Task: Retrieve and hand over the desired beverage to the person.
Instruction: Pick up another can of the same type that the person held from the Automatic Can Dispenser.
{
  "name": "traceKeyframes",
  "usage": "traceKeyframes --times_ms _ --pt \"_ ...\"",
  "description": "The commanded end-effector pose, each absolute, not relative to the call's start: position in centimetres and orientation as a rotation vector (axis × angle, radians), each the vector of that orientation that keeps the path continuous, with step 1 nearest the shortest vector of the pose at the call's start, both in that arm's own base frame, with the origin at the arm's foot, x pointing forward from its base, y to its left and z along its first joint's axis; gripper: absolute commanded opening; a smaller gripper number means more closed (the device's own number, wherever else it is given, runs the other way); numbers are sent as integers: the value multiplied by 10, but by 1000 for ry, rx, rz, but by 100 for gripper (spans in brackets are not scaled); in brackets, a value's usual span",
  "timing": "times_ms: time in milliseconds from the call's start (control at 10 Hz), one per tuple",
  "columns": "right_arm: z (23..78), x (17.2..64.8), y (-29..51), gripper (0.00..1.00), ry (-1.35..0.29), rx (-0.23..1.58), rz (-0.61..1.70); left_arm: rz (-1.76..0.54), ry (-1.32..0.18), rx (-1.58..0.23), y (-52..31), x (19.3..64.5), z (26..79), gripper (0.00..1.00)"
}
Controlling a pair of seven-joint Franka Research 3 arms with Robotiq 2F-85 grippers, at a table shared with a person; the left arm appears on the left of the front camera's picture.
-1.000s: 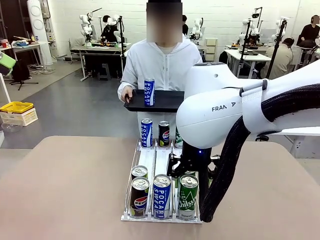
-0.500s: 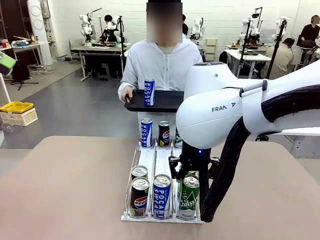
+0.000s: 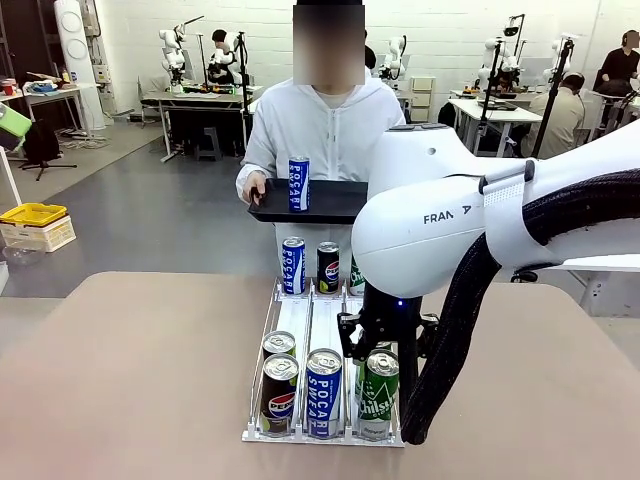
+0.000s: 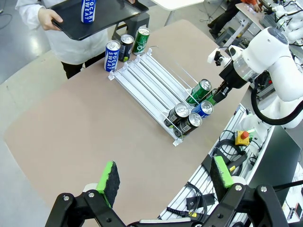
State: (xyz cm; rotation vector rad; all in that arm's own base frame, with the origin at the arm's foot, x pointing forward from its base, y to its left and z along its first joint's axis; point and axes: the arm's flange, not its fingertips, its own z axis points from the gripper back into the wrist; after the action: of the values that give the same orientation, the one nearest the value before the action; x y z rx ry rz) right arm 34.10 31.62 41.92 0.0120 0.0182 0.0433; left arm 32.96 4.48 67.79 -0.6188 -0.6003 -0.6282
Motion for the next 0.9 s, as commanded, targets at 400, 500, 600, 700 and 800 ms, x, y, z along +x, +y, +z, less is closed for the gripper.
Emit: traceKeyframes --times_ms 400,500,600,700,800 --pt "601 281 355 0 -130 -114 -57 -639 -609 -620 46 329 678 100" --pt "640 270 360 0 -172 -115 -61 -639 -609 -620 46 329 678 100" --pt "676 263 363 0 -213 -100 -77 -639 -609 -620 46 329 678 100" --pt "706 262 363 0 -242 -85 -109 -639 -609 -620 46 329 678 100" --pt "731 266 360 0 -271 -59 -138 -639 -609 -620 46 329 678 100"
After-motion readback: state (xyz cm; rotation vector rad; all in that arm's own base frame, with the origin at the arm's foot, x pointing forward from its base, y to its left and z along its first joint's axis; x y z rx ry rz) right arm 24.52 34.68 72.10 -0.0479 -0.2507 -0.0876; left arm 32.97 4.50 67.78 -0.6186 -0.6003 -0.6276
